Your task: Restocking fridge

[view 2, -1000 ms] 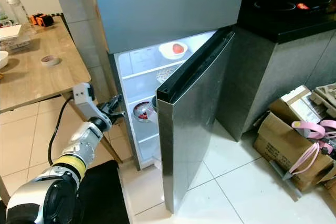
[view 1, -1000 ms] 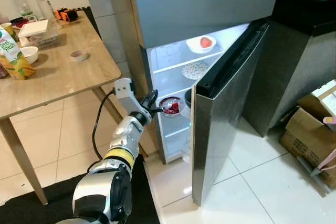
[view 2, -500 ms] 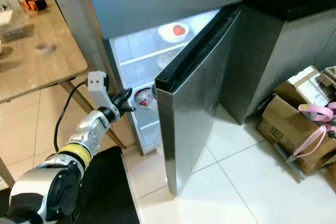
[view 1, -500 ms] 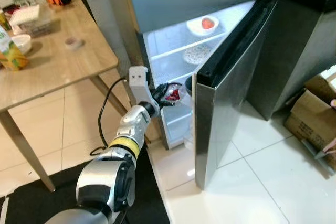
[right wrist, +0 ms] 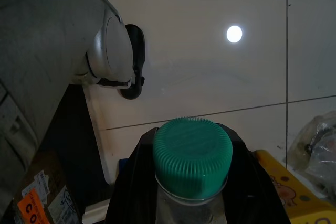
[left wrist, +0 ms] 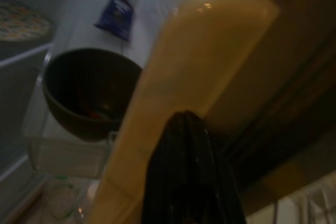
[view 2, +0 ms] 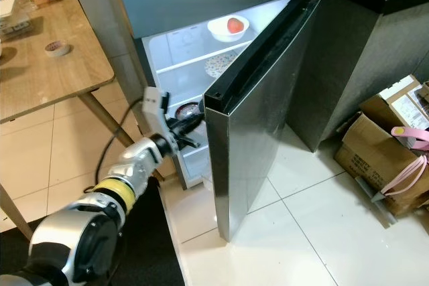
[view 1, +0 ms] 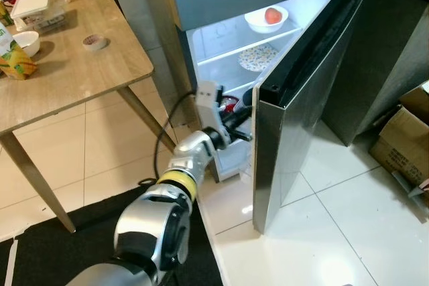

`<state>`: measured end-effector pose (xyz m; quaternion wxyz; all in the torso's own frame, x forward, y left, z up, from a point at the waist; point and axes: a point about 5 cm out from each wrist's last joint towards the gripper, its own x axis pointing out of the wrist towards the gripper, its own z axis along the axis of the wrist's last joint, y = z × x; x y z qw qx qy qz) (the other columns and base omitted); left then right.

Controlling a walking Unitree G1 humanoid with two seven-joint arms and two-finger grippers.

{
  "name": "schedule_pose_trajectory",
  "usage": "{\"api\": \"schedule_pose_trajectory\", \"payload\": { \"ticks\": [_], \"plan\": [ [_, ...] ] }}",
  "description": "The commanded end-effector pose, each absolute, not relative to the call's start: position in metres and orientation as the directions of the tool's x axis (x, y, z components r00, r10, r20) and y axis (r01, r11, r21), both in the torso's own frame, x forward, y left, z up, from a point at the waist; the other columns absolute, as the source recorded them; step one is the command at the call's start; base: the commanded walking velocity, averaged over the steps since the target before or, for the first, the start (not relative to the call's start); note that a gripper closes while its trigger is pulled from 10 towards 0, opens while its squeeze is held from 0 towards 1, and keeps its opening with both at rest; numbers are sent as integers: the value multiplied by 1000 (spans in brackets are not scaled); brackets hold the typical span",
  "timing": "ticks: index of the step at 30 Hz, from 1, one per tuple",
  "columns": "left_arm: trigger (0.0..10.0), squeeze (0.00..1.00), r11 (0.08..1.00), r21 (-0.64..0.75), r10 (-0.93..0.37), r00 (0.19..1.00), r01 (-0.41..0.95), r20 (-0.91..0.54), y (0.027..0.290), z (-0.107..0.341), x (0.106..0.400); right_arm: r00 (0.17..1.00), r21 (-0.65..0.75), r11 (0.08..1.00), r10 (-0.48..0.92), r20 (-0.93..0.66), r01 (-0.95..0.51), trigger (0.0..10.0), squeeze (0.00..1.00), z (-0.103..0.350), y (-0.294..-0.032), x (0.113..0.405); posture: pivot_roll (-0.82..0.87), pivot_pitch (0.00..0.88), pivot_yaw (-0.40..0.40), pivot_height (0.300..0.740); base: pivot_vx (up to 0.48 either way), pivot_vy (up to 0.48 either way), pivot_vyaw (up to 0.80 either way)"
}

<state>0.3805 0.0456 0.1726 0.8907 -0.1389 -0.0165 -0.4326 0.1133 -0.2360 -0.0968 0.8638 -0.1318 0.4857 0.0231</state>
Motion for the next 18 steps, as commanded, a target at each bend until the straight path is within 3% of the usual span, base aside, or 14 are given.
{"api": "schedule_pose_trajectory", "payload": {
  "ticks": [1,2,7,11,13,15,16,18],
  "plan": [
    [10000,0,521,-210,-823,552,828,133,31,169,374,503,-190,970,-91,-860,-150,10000,0,-100,-233,105,-230,180,112,740,0,0,0],
    [10000,0,521,-210,-823,552,828,133,31,169,374,503,-190,970,-91,-860,-150,10000,0,-100,-233,105,-230,180,112,740,0,0,0],
    [10000,0,303,-221,-929,339,927,149,-4,156,349,507,-196,970,-97,-857,-146,10000,0,-99,-236,107,-231,164,107,740,0,0,0],
    [10000,0,260,-236,-940,301,936,161,-11,154,344,508,-200,969,-102,-855,-143,10000,0,-98,-238,108,-233,158,111,740,0,0,0],
    [10000,0,143,-285,-952,211,948,223,-37,155,329,511,-211,969,-116,-852,-132,10000,0,-97,-243,110,-236,150,109,740,0,0,0],
    [10000,0,-18,-252,-965,49,968,258,-70,156,302,512,-218,968,-125,-850,-124,10000,0,-96,-246,111,-241,146,101,740,0,0,0],
    [10000,0,-18,-252,-965,49,968,258,-70,156,302,512,-218,968,-125,-850,-124,10000,0,-96,-246,111,-241,146,101,740,0,0,0],
    [10000,0,-140,-234,-954,-68,962,291,-90,155,280,512,-221,967,-128,-849,-124,10000,0,-95,-248,112,-246,137,95,740,0,0,0]
  ]
}}
